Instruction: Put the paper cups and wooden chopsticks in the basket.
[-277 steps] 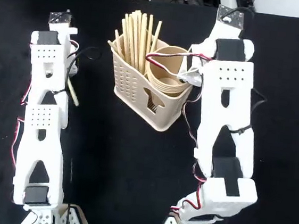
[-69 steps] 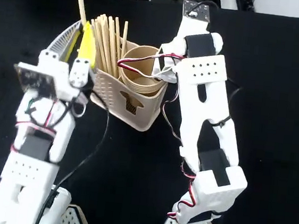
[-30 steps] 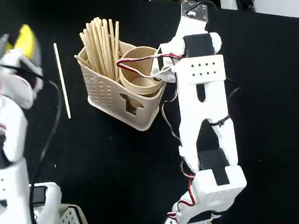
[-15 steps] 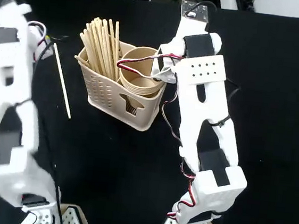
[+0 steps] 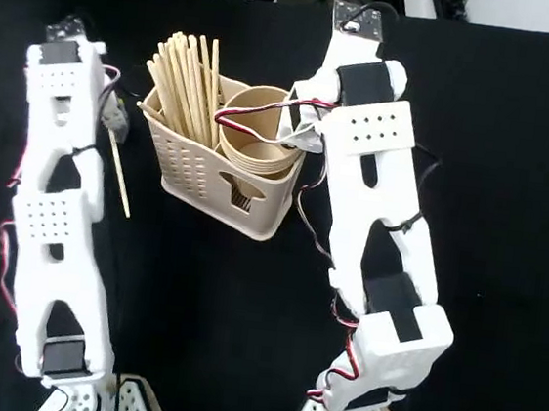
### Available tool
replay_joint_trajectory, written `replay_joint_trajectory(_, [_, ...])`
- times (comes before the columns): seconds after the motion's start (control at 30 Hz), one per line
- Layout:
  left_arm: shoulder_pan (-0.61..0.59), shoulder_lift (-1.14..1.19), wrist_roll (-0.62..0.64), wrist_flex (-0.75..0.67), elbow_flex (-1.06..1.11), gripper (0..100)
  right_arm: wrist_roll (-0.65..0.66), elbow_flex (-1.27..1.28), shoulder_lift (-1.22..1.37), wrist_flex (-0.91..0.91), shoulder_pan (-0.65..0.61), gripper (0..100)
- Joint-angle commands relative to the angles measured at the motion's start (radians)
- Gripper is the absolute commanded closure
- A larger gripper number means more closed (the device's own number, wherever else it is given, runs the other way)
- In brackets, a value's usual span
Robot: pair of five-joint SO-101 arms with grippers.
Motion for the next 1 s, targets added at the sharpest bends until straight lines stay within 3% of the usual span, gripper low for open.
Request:
replay_joint_trajectory(0.0, [0.022,0.055,-0.061,0.057,-0.222,91,0.006,0.042,0.024,0.029,-0.012,98.7])
replay_joint_trajectory(0.07, [0.016,0.063,-0.094,0.055,-0.248,97,0.006,0.042,0.024,0.031,-0.012,98.7])
replay_joint_trajectory(0.53, [-0.008,0.008,-0.098,0.057,-0.245,97,0.003,0.042,0.018,0.031,-0.012,98.7])
replay_joint_trajectory(0.6, [-0.027,-0.018,-0.086,0.057,-0.245,93,0.005,0.042,0.018,0.031,-0.012,98.7])
replay_joint_trajectory(0.73, [-0.045,0.029,0.060,0.025,-0.226,72,0.003,0.042,0.024,0.031,-0.011,98.7])
replay_joint_trajectory(0.97, [0.002,0.170,0.029,-0.077,-0.197,74,0.000,0.042,0.024,0.028,-0.012,98.7])
